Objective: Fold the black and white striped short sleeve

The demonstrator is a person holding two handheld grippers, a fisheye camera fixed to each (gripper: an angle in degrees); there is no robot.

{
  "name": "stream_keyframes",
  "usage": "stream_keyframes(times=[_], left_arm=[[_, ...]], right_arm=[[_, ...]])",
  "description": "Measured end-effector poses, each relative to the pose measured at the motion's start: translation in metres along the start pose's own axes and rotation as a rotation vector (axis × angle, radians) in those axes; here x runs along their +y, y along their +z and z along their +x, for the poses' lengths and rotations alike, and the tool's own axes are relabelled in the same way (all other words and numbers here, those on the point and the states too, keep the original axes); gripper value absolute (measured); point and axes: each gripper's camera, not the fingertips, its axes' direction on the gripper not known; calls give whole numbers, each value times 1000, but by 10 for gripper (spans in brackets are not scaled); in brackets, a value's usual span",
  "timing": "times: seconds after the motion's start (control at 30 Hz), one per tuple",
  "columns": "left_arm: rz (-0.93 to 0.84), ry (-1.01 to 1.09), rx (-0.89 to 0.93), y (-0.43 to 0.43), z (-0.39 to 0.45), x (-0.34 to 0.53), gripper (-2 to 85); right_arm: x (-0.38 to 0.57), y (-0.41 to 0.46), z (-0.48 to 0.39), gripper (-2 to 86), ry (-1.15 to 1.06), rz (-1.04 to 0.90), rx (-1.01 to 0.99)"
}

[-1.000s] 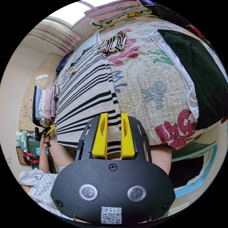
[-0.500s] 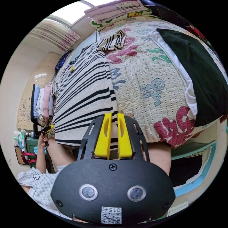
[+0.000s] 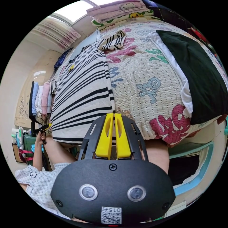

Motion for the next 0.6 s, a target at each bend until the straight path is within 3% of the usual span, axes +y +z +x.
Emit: stream_keyframes(times=[0.6], left_arm=[[-2,24,-78,-3,29,6,8]], right_arm=[[8,55,-67,-5,-11,-5,39]])
